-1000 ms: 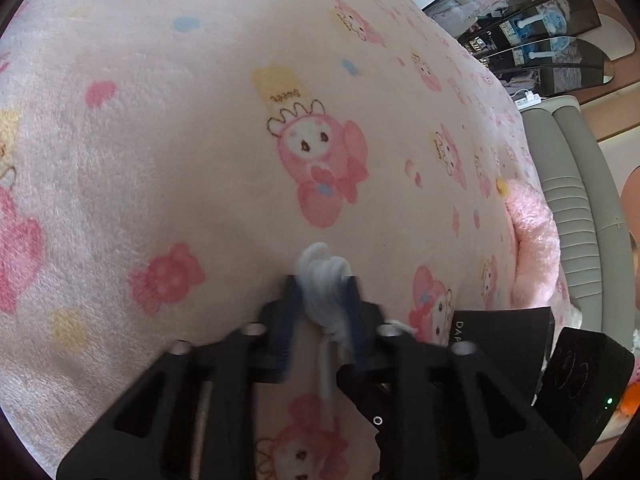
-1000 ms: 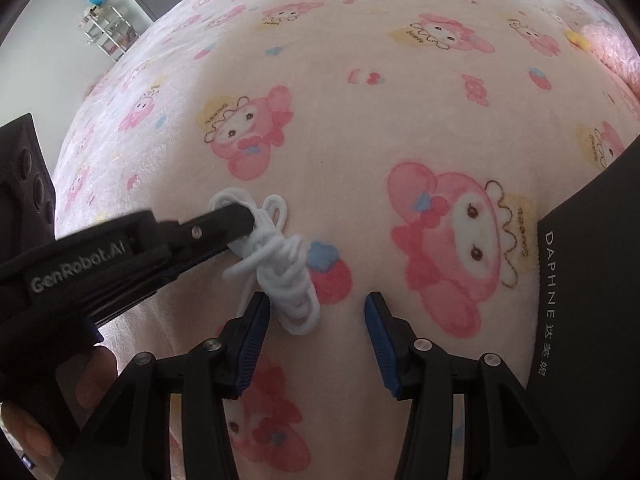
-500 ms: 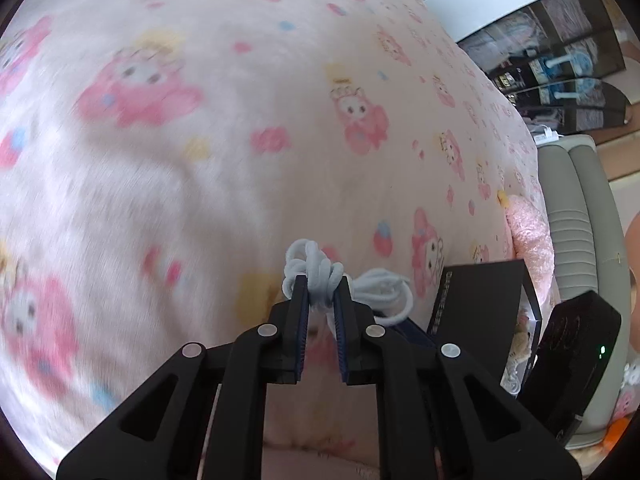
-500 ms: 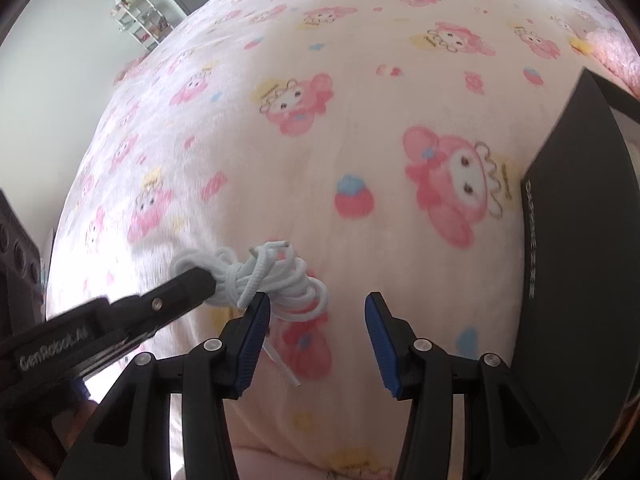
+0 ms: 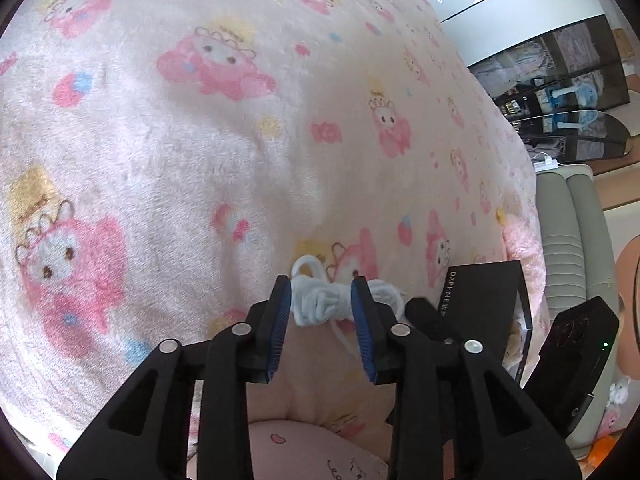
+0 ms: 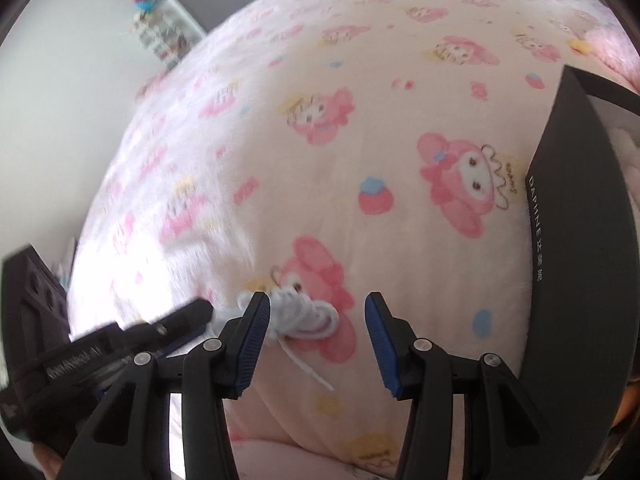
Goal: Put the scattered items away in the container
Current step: 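Close the right tool on the white earphone cable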
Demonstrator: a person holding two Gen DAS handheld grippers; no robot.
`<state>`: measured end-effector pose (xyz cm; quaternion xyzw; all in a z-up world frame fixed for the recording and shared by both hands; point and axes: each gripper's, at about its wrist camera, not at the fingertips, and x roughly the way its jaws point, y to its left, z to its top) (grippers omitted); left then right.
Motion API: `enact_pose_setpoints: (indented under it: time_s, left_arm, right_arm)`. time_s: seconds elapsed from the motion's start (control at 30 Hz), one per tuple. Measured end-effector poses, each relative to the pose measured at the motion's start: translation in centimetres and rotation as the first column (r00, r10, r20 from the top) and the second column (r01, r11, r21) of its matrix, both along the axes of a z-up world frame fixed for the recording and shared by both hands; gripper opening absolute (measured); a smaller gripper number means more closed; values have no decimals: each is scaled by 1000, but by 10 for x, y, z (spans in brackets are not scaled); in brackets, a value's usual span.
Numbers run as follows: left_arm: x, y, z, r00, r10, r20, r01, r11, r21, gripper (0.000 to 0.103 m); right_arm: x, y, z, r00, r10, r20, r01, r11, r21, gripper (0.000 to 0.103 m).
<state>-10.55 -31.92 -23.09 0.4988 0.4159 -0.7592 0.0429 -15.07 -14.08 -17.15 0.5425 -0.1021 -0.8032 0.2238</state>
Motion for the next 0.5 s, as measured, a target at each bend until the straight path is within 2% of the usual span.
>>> enact_pose_setpoints:
  time_s: [0.07, 0.23, 0.3, 0.47, 0.5]
  left_arm:
    - [-7, 3, -8, 999, -14, 30, 14, 1000, 1, 32]
    - [-7, 6, -29, 991, -7, 131, 5, 1000, 17, 31]
    - [-3, 5, -34, 991, -15, 132, 10, 999, 34, 32]
    - [-7, 6, -36, 994, -11, 108, 5, 998, 58, 29]
    - [-7, 7, -33, 995, -12, 99, 6, 998, 55, 24]
  right_arm:
    - [-3, -10, 0, 1000, 9, -10, -9, 1000, 4, 47]
    - [-8, -20, -27, 994, 62, 88, -69, 994, 86, 47]
    - [-9, -16, -37, 991, 55, 119, -67, 992, 105, 47]
    - [-12, -12, -46, 988, 88, 129, -94, 995, 43, 46]
    - [-11, -12, -46, 985, 104, 139, -107, 994, 16, 37]
